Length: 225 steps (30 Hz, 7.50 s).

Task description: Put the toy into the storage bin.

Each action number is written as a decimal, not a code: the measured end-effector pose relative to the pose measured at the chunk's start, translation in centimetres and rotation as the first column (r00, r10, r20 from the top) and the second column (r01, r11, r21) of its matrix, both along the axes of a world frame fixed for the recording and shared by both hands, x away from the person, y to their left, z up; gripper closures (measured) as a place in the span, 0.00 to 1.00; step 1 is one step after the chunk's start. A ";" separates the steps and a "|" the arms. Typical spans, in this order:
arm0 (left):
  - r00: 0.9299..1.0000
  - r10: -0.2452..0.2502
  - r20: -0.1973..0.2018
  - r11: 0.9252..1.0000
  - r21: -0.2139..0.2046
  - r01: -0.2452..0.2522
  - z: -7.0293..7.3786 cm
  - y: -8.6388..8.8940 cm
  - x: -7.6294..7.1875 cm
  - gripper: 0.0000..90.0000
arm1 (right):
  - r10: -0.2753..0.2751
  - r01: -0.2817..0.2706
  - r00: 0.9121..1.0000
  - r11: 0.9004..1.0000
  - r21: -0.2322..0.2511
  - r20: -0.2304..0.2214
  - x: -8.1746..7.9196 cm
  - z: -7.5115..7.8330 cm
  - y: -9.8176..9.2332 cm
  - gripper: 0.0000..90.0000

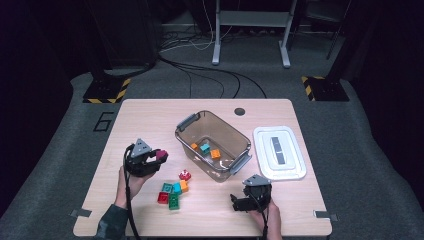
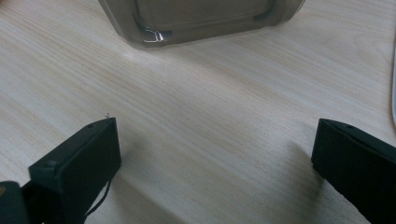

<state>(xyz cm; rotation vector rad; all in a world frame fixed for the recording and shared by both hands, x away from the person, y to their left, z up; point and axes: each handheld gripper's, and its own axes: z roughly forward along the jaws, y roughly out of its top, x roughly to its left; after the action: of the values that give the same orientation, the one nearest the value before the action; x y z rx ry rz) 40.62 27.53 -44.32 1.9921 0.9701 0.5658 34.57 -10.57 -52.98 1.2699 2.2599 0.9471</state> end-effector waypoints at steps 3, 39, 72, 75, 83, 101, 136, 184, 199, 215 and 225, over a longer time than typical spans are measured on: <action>1.000 -0.005 0.009 1.000 0.007 0.005 0.5 -0.3 0.3 0.66 | -0.007 0.007 1.000 1.000 0.005 0.000 0.0 0.0 0.1 0.00; 0.991 -0.072 0.110 0.997 0.040 0.068 6.5 -3.7 3.2 0.66 | -0.007 0.007 1.000 1.000 0.005 -0.001 0.0 0.0 0.1 0.00; 0.992 -0.094 0.085 0.995 0.052 0.090 6.5 -8.1 8.2 0.66 | -0.011 0.011 1.000 1.000 0.004 0.003 0.0 0.0 0.1 0.01; 0.995 -0.082 0.063 0.996 0.041 0.079 6.2 -8.3 8.4 0.64 | -0.009 0.009 1.000 1.000 0.003 0.005 0.0 0.0 0.1 0.01; 0.998 -0.059 0.023 0.998 0.012 0.059 6.0 -7.6 8.1 0.27 | 0.004 -0.004 1.000 1.000 -0.002 0.003 0.0 0.0 0.0 0.01; 0.998 -0.042 0.051 0.999 0.008 0.041 5.0 -4.2 3.4 0.13 | 0.004 -0.004 1.000 1.000 -0.001 0.001 0.0 0.0 0.0 0.01; 0.985 0.032 -0.172 0.999 -0.012 -0.035 -5.7 0.0 -3.6 0.05 | 0.001 -0.001 1.000 1.000 -0.001 0.003 0.0 0.0 0.0 0.01; 0.991 0.031 -0.134 0.999 0.026 -0.028 -5.9 0.6 -3.6 0.65 | 0.000 0.000 1.000 1.000 -0.001 0.002 0.0 0.0 0.0 0.01; 0.995 0.025 -0.096 1.000 0.021 -0.023 -4.0 0.4 -2.8 0.65 | -0.020 0.020 1.000 1.000 0.001 0.000 0.0 0.0 0.0 0.00; 0.999 0.006 -0.043 0.999 0.035 -0.004 -1.2 -0.5 -1.5 0.65 | -0.024 0.024 1.000 1.000 0.001 0.001 0.1 0.0 0.0 0.00; 1.000 0.001 -0.010 0.999 0.037 -0.001 0.3 -0.8 -0.8 0.65 | -0.021 0.021 1.000 1.000 0.001 0.006 0.1 0.0 0.0 0.00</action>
<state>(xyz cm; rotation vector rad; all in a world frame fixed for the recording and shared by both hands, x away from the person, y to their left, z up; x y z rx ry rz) 39.84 26.77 -43.99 2.0289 0.9730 0.5784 34.66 -10.57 -53.02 1.2875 2.2375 0.9438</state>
